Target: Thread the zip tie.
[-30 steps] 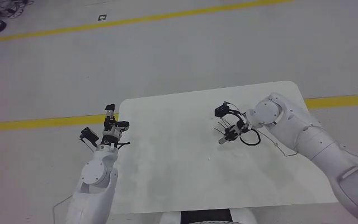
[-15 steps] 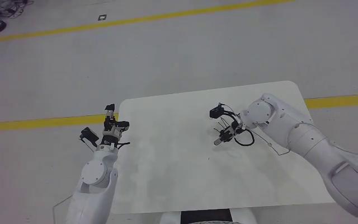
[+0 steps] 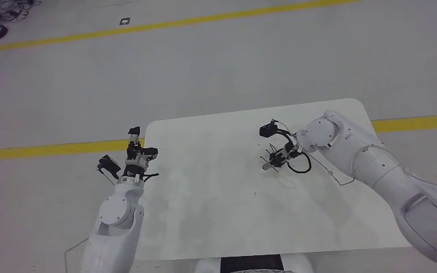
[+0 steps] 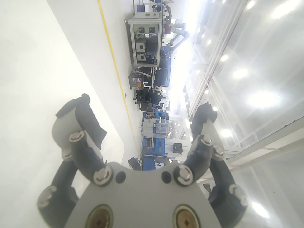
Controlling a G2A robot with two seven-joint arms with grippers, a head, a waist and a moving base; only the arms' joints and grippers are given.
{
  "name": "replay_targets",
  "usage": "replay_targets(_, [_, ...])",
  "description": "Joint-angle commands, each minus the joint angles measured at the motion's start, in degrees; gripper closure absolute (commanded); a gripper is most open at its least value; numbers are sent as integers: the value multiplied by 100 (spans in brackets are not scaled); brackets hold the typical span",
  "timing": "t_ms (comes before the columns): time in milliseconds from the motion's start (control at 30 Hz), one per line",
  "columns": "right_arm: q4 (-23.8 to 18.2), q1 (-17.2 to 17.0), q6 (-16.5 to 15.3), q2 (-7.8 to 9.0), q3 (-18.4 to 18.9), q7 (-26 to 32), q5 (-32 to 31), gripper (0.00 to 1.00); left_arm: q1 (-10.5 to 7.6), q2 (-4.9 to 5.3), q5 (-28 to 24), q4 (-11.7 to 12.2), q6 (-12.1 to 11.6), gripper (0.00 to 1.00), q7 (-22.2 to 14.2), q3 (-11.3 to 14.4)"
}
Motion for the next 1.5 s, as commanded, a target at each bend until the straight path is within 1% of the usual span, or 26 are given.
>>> replay_targets(0, [-12, 2, 0, -3, -33, -72, -133, 60, 0, 0, 0, 0, 0, 0, 0, 0])
replay_targets(133, [-2, 11, 0, -26, -134, -226, -390, 63, 0, 0, 0, 0, 0, 0, 0, 0])
replay_targets(367, [97, 36, 0, -66, -221, -425, -467, 68, 0, 0, 0, 0, 0, 0, 0, 0])
replay_targets(400, [101, 38, 0, -69, -231, -442, -467, 71, 0, 0, 0, 0, 0, 0, 0, 0])
replay_targets(700, [138, 83, 0, -82, -331, -576, -618, 76, 0, 0, 0, 0, 0, 0, 0, 0])
replay_targets(767, [139, 88, 0, -85, -360, -613, -661, 81, 0, 0, 0, 0, 0, 0, 0, 0])
replay_targets(1067, [126, 124, 0, -107, -477, -734, -757, 91, 0, 0, 0, 0, 0, 0, 0, 0])
replay_targets(1167, [148, 147, 0, -123, -521, -748, -766, 89, 0, 0, 0, 0, 0, 0, 0, 0])
replay_targets(1467, [234, 195, 0, -179, -649, -795, -751, 89, 0, 0, 0, 0, 0, 0, 0, 0])
